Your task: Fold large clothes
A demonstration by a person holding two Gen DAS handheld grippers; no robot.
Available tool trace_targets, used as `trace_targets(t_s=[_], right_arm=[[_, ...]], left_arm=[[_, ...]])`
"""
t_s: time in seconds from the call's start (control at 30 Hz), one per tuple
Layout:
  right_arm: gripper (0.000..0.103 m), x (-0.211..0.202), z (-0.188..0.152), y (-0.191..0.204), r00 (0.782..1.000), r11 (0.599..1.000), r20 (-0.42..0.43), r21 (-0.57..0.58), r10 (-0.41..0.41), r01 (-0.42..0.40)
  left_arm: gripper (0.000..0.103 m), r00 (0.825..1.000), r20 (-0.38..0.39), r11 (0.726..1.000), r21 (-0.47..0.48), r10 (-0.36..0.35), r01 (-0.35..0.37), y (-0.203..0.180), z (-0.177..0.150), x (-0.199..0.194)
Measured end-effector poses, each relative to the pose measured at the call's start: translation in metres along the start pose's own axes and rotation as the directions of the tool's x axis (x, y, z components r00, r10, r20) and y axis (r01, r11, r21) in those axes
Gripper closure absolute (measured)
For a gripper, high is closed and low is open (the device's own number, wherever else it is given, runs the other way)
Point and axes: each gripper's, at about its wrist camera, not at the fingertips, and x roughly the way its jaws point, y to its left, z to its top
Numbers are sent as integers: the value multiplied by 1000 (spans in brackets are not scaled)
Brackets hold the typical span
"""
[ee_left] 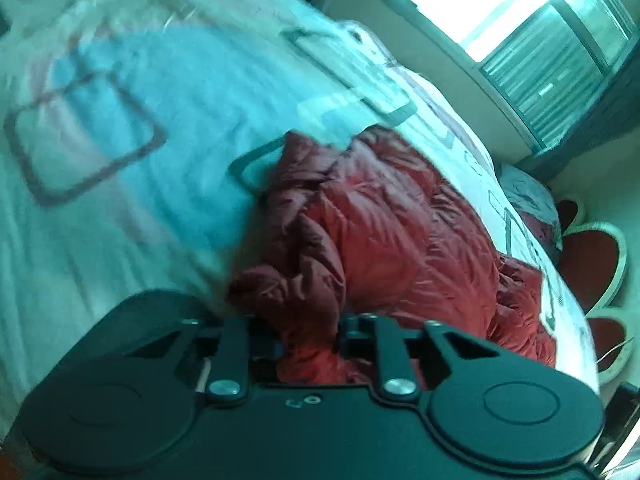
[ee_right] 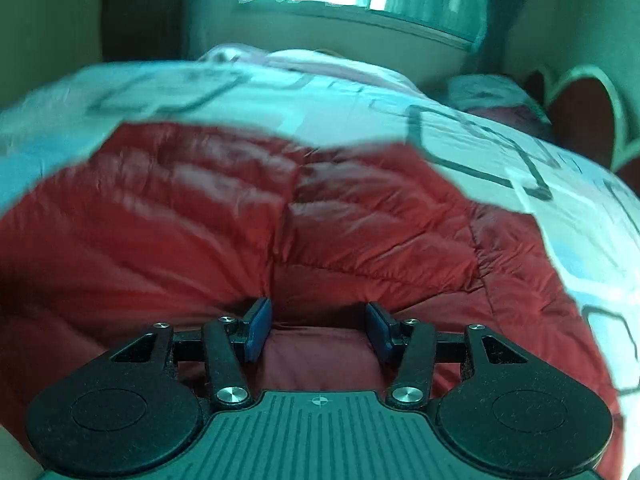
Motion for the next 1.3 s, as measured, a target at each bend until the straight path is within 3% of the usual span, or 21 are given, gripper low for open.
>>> trace_targets(t_s=[0.2, 0.33, 0.4, 0.57, 0.77, 0.93, 1.1, 1.2, 1.27, 1.3], right_arm=[[52, 4, -7, -13, 998, 998, 19, 20, 55, -56], [52, -2, 3, -29, 993, 991, 10, 58, 117, -117], [52, -17, 5, -48, 989, 981, 51, 126, 142, -147], [52, -73, -12, -103, 985, 978, 134, 163, 107, -129], [52, -114, -54, -166, 995, 969, 103, 245, -5, -20], [52, -136, -86, -196, 997, 954, 44, 295, -68, 52], [52, -147, -111, -209, 995, 941, -2, 325, -99, 94], [52, -149, -122, -215, 995, 932, -40, 349, -92, 100], [52, -158, -123, -220, 994, 925, -29, 364, -110, 113], [52, -163, -122, -224, 993, 921, -20, 372, -117, 116]], left_arm=[[90, 992, 123, 982, 191, -13, -11, -54, 3, -34], [90, 982, 172, 937, 349, -75, 11, -107, 0, -54], [90, 979, 168, 907, 421, -117, 36, -133, -7, -60], [90, 970, 114, 794, 598, -215, 105, -194, -37, -63], [90, 960, -24, 651, 731, -278, 207, -241, -92, -43], [90, 945, -164, 542, 786, -282, 298, -260, -142, -19], [90, 932, -275, 456, 815, -238, 357, -263, -188, 4], [83, 936, -286, 417, 839, -208, 349, -260, -206, 12], [70, 933, -288, 394, 849, -215, 353, -265, -208, 7], [52, 927, -302, 393, 842, -225, 369, -268, -205, 4]])
